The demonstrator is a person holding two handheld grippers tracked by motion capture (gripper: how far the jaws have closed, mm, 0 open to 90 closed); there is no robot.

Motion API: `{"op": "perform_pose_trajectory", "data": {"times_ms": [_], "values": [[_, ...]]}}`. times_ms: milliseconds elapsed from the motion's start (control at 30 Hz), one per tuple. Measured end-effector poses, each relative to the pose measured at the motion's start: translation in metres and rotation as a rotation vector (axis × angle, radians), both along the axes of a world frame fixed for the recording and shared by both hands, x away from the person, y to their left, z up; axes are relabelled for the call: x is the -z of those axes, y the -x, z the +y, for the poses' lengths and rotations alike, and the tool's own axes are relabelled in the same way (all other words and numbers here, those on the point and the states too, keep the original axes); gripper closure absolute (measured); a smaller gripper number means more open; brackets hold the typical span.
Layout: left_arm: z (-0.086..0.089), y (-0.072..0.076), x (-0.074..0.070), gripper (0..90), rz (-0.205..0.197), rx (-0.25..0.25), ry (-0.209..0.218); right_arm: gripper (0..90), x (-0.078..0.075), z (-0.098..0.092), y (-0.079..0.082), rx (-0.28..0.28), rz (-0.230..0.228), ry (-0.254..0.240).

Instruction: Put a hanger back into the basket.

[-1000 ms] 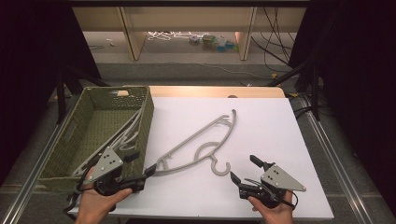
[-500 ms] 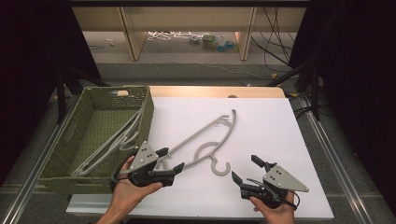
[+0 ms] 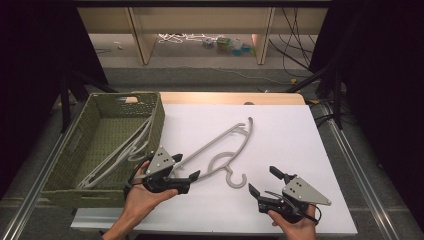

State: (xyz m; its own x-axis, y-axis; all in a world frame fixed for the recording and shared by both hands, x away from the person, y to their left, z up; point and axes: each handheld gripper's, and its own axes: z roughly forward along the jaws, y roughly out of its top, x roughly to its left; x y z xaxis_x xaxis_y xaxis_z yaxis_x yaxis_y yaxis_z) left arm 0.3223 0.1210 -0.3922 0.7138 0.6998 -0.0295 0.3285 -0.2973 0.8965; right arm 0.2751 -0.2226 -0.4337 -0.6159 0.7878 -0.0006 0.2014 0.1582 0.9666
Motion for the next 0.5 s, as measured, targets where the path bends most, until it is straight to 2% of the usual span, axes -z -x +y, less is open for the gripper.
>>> {"op": "perform_pose_trajectory", "data": {"times_ms": [33,100,200,233,267,333,367,433,500], "values": [[-0.001,-0.001,0.000,21.9,0.004,-0.003,-0.005,16.5,0.000,0.000,0.000,0.000,0.004,0.004],[-0.004,-0.004,0.000,20.5,0.019,0.006,-0.006,16.4,0.001,0.001,0.000,-0.007,-0.010,-0.019],[-0.009,-0.008,0.001,17.5,0.029,0.023,-0.033,15.8,0.001,0.001,0.000,-0.002,-0.008,-0.020],[-0.010,-0.009,0.001,17.5,0.040,0.036,-0.069,15.8,0.001,0.001,0.000,-0.002,-0.008,-0.019],[-0.014,-0.011,0.002,17.5,0.045,0.033,-0.065,15.7,0.001,0.001,0.000,-0.003,-0.008,-0.021],[-0.017,-0.016,0.002,17.5,0.053,0.049,-0.098,15.6,0.001,0.000,0.000,-0.006,-0.005,-0.017],[-0.020,-0.018,0.003,17.4,0.068,0.047,-0.099,15.6,0.001,0.000,0.000,-0.005,-0.007,-0.015],[-0.024,-0.023,0.005,17.2,0.078,0.056,-0.132,15.5,0.001,0.000,0.000,0.004,-0.005,-0.003],[-0.030,-0.026,0.007,17.2,0.089,0.074,-0.162,15.6,0.001,0.001,0.000,-0.011,-0.005,-0.021]]}}
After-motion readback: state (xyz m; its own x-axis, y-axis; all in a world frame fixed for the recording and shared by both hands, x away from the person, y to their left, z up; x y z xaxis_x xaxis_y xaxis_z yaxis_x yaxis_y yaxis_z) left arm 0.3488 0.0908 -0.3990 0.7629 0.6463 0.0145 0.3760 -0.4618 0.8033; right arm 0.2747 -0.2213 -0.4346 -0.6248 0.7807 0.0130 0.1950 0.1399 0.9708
